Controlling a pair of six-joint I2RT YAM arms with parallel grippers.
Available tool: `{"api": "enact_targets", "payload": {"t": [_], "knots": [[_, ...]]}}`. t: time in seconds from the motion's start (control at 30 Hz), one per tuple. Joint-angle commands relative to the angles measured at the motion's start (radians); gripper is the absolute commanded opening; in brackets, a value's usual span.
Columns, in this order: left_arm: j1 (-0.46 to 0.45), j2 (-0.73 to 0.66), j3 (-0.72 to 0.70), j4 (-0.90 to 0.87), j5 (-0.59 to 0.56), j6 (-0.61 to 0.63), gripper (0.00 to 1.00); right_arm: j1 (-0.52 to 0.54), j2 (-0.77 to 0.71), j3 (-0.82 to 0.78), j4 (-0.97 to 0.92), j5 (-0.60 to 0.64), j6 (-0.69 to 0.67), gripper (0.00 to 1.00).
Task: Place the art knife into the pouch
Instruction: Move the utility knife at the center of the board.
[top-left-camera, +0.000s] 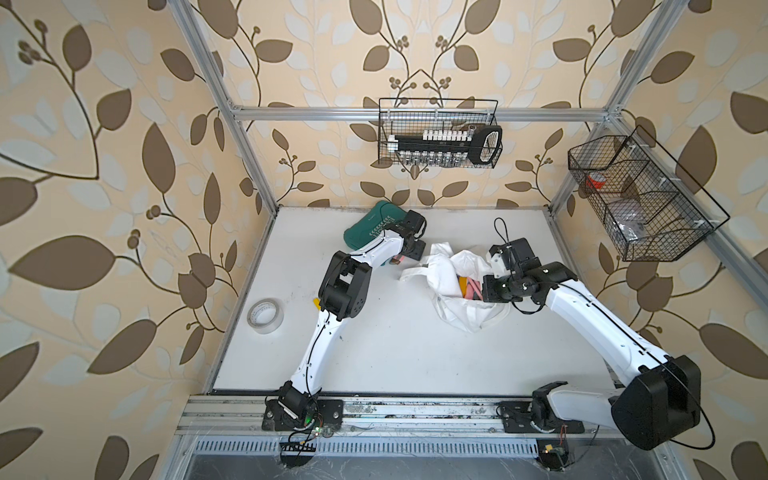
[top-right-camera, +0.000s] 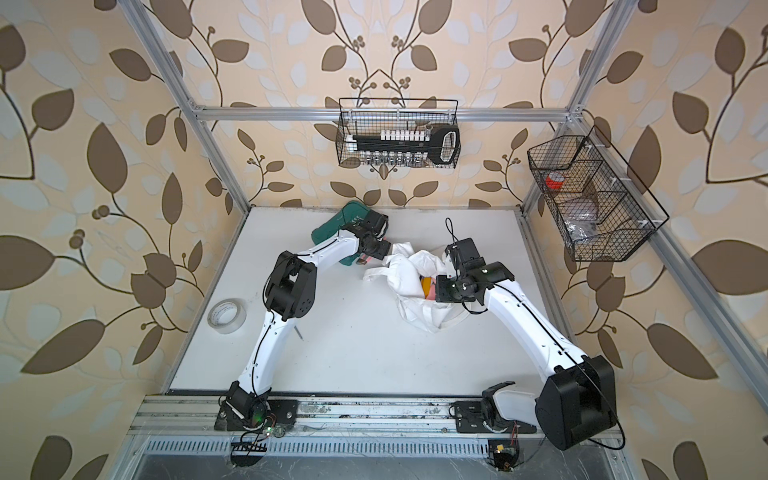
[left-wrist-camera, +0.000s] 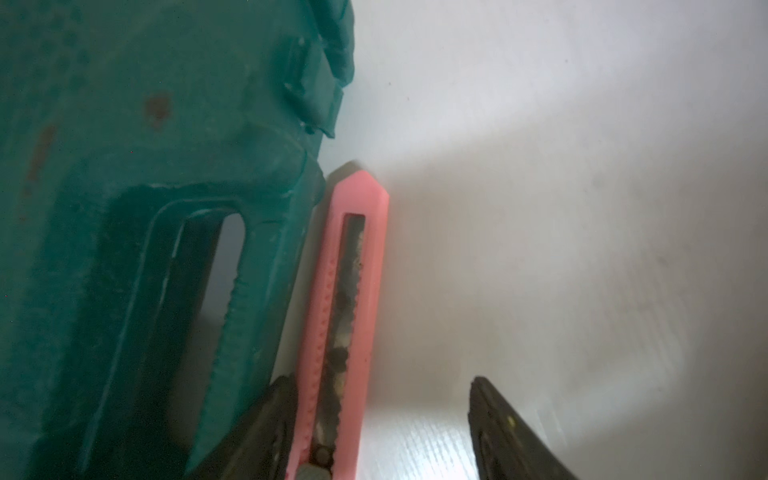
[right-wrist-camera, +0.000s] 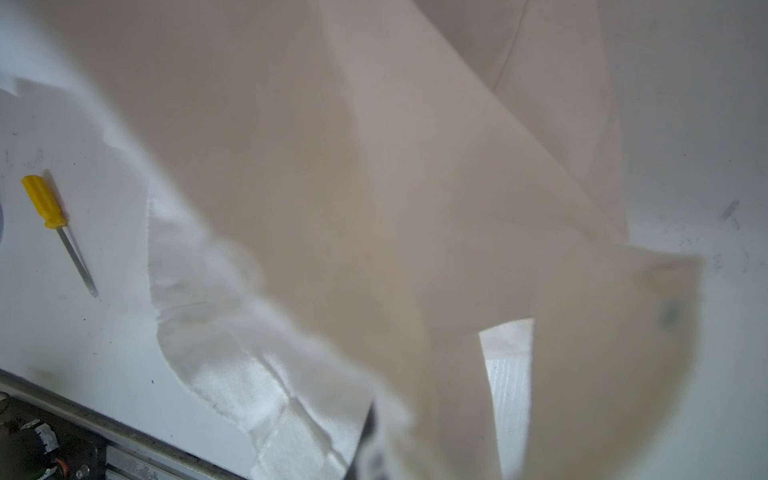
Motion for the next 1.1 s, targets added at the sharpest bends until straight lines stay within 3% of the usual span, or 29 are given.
{"api": "enact_targets", "payload": {"t": [0.0,0.27,0.57,0.7,0.87,1.07], "knots": [[0.009,0.022,0.034,-0.051,-0.018,-0.021,0.67,0.010,0.008,-0.023,-0.001,-0.013,-0.002,0.00],[0.010,0.015,0.035,-0.128,-0.025,-0.032,0.60,0.012,0.010,-0.027,0.003,-0.018,-0.002,0.00],[0.010,-0.100,-0.184,-0.118,-0.054,-0.114,0.50,0.020,0.022,-0.017,0.006,-0.031,-0.009,0.00],[0.009,-0.142,-0.265,-0.118,-0.055,-0.145,0.38,0.026,0.016,-0.022,0.006,-0.031,-0.010,0.00],[0.003,-0.238,-0.392,-0.094,-0.059,-0.177,0.33,0.037,0.026,-0.017,0.008,-0.035,-0.010,0.00],[-0.052,-0.388,-0.571,-0.121,-0.104,-0.226,0.35,0.059,0.050,-0.001,0.003,-0.034,-0.017,0.00]]}}
